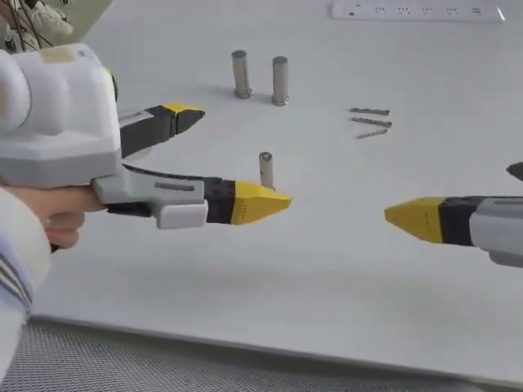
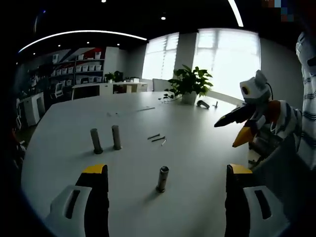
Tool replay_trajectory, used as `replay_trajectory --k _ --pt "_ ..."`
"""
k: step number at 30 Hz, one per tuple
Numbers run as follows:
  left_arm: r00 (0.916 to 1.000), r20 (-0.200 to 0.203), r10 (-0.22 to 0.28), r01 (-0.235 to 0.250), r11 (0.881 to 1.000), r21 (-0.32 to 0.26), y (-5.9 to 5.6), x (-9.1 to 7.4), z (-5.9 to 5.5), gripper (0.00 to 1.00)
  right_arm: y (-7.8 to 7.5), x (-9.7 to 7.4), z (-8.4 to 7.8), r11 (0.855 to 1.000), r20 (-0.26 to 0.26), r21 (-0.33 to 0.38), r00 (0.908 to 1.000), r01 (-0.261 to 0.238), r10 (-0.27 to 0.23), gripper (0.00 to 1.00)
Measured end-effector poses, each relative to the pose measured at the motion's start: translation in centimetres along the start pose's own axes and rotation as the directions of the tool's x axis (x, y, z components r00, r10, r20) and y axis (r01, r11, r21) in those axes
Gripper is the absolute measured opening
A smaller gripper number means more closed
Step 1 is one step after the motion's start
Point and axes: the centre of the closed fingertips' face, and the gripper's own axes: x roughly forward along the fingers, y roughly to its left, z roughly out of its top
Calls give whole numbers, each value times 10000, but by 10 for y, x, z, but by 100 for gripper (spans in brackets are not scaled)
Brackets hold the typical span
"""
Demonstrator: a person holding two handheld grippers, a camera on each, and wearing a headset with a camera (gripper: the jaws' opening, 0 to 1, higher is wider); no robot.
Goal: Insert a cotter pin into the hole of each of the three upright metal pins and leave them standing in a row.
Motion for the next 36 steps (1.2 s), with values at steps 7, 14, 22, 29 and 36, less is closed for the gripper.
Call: replay_trajectory --k 7,14,22,29,36 --pt "10000 6 37 -37 9996 -271 -2 -5 -7 99 -1 7 6 9996 17 -273 10000 -61 62 84" --pt "9988 -13 486 -486 9980 -413 1 -11 -11 99 -4 11 11 9980 -274 -603 9995 -203 186 74" --pt "9967 -55 807 -808 9956 -472 6 -17 -13 99 -8 25 21 9939 -200 -714 9964 -837 825 67" --pt "9936 -218 1109 -1119 9922 -541 13 -23 -17 99 -17 43 27 9825 -613 -1400 9914 -1231 1155 62" --pt "9906 -228 1349 -1364 9873 -819 13 -30 -22 99 -23 62 23 9368 -1613 -3077 9794 -1666 1212 63"
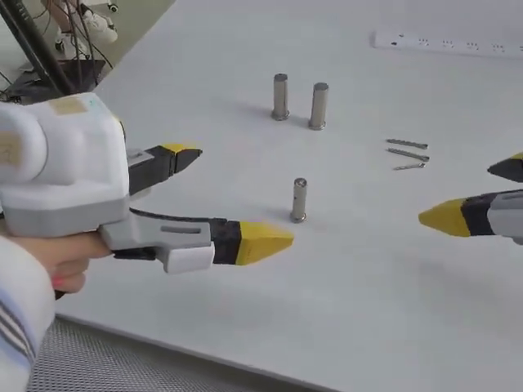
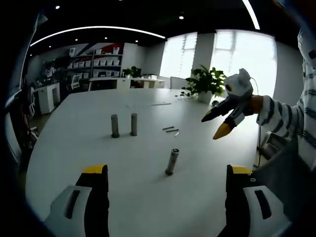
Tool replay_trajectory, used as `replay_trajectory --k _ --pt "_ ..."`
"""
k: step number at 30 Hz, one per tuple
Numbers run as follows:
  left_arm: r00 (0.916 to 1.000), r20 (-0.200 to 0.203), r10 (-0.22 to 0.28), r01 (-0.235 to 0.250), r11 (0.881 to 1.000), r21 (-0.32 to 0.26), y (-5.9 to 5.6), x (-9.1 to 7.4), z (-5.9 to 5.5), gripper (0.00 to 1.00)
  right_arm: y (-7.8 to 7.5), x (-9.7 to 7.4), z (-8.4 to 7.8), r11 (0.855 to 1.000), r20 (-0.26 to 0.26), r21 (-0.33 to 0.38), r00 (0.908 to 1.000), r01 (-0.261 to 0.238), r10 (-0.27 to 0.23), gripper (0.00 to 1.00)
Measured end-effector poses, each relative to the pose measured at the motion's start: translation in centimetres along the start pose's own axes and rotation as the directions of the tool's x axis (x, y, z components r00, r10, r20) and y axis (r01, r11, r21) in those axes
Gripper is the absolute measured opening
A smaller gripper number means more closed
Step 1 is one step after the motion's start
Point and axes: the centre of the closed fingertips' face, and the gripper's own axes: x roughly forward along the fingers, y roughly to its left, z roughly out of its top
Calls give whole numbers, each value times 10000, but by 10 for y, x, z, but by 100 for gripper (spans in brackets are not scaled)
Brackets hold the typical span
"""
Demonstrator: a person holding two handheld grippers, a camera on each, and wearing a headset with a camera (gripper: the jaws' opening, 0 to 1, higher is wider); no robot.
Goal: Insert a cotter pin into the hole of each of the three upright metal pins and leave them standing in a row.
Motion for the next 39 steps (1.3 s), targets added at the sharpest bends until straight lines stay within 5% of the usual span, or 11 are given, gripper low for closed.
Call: replay_trajectory --k 8,13,19,23,39 --pt "10000 50 79 -77 9993 -376 -6 -5 -4 96 -9 12 5 9902 -474 -1313 9980 -470 411 54" --pt "9998 112 138 -134 9990 -424 -8 -7 -3 96 -11 18 15 9892 -517 -1004 9935 -1067 1019 47" --pt "10000 25 35 -34 10000 -84 -11 -7 0 96 -19 29 26 9787 -722 -1651 9912 -1217 1111 42" --pt "10000 -5 78 -78 10000 23 -9 -8 1 96 -15 41 31 9732 -686 -1500 9838 -1746 1659 38" --pt "9988 -137 467 -462 9983 352 -1 -12 3 90 -34 67 25 9320 -1623 -2933 9718 -2128 1708 22"
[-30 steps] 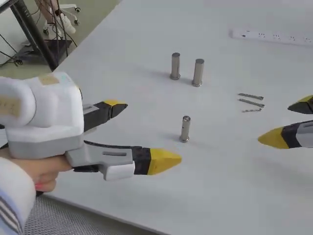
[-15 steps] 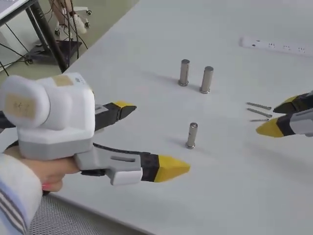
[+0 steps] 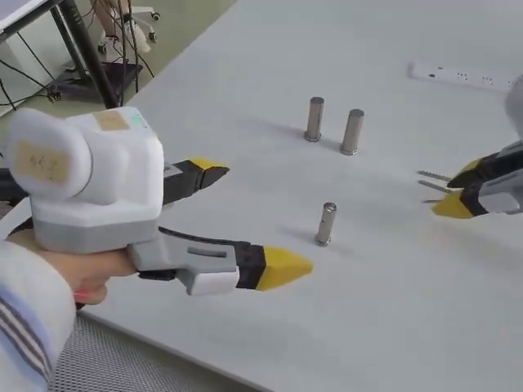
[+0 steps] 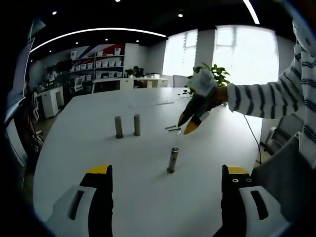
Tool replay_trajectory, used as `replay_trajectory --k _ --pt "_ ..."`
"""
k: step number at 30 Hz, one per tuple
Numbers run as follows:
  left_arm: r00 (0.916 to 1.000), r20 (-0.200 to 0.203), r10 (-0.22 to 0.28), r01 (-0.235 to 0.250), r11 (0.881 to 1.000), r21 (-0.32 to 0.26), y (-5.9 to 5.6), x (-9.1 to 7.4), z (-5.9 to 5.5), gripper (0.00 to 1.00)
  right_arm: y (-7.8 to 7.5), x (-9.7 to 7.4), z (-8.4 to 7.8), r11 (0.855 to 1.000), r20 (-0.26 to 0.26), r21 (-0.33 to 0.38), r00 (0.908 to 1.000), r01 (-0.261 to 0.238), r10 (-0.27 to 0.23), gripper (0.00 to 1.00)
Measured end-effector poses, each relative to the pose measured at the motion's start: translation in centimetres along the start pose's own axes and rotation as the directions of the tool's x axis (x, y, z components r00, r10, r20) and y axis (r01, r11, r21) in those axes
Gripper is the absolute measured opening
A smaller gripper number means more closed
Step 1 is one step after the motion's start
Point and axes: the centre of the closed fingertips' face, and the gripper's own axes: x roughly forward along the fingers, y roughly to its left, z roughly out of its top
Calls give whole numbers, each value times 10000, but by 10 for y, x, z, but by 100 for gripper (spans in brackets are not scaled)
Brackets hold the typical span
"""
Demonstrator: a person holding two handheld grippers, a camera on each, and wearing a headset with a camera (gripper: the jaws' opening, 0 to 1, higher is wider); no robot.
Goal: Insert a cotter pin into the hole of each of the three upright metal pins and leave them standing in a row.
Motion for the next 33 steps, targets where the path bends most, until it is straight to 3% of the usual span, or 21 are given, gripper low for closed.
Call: replay_trajectory --k 5,12,20,30,33 --pt "10000 10 99 -99 9999 -87 2 2 -1 89 -14 10 -7 9997 -193 -229 9998 13 -17 13" --pt "9999 -86 120 -122 9997 -201 3 2 -4 89 -14 7 -10 9998 -124 -13 9997 -217 217 10" --pt "9999 -79 122 -123 9998 -143 5 2 -5 87 -15 6 -13 9964 -488 -740 9981 -417 381 7" --pt "9998 198 89 -84 9996 -260 4 3 -1 83 -16 8 -13 9857 -1275 -1524 9904 -724 531 7" --pt "9998 197 79 -74 9996 -273 3 3 0 83 -16 9 -13 9793 -1730 -1802 9830 -925 611 6"
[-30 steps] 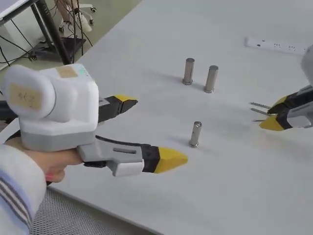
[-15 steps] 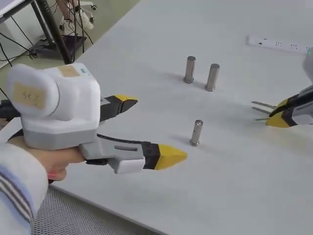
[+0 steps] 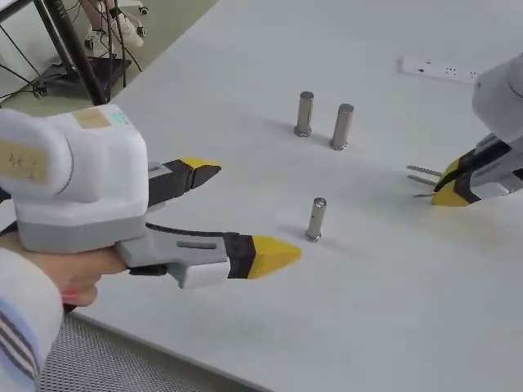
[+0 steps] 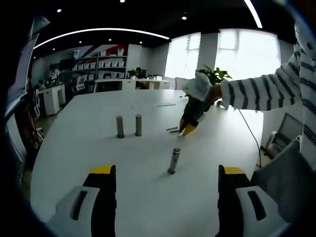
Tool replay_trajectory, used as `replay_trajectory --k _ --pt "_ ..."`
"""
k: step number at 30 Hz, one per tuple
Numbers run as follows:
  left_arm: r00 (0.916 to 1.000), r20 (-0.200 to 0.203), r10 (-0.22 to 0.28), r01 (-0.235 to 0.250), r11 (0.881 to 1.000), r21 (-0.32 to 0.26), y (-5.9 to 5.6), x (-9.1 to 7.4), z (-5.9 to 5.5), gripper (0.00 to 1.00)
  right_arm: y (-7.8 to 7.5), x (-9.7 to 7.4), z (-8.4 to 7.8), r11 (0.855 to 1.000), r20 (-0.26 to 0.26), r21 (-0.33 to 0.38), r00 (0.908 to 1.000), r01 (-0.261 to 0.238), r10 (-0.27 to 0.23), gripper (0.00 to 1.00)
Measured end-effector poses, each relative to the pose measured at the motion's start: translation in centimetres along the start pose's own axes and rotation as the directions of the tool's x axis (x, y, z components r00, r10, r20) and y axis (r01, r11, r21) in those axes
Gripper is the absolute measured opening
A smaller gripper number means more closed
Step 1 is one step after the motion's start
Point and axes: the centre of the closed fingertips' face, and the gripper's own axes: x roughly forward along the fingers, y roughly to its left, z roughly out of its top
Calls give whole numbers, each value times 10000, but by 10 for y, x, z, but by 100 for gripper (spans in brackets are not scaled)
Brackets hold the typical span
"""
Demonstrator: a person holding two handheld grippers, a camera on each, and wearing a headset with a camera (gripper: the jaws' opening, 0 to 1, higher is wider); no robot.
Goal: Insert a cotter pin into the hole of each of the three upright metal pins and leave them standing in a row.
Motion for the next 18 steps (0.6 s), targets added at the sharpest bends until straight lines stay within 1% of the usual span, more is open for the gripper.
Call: replay_trajectory --k 2,4,5,6,7,11,14,18 --pt "10000 -51 -36 36 10000 3 -1 1 -1 83 0 0 0 9997 -333 -227 9994 -32 24 6" --pt "9999 -92 -90 90 10000 3 -3 2 -2 83 1 1 0 9969 -807 -778 9967 -134 71 5" --pt "9999 -109 -98 98 10000 -2 -3 2 -2 83 2 2 1 9943 -932 -1041 9955 -243 146 4" --pt "9999 -120 -45 45 10000 27 -3 3 -2 83 3 2 1 9891 -1137 -1421 9933 -387 225 4" --pt "9999 -104 4 -3 10000 68 -2 4 -2 83 3 2 1 9886 -1246 -1429 9918 -467 288 4" --pt "9998 -199 -66 66 10000 38 -3 4 -4 83 0 4 1 9888 -1534 -1223 9860 -849 657 4" --pt "9998 -197 -91 91 10000 15 -3 3 -4 82 -1 4 0 9866 -1622 -1354 9844 -912 688 0" --pt "9998 -199 -79 80 10000 22 -3 2 -4 82 -3 4 -1 9870 -1628 -1337 9844 -892 669 0"
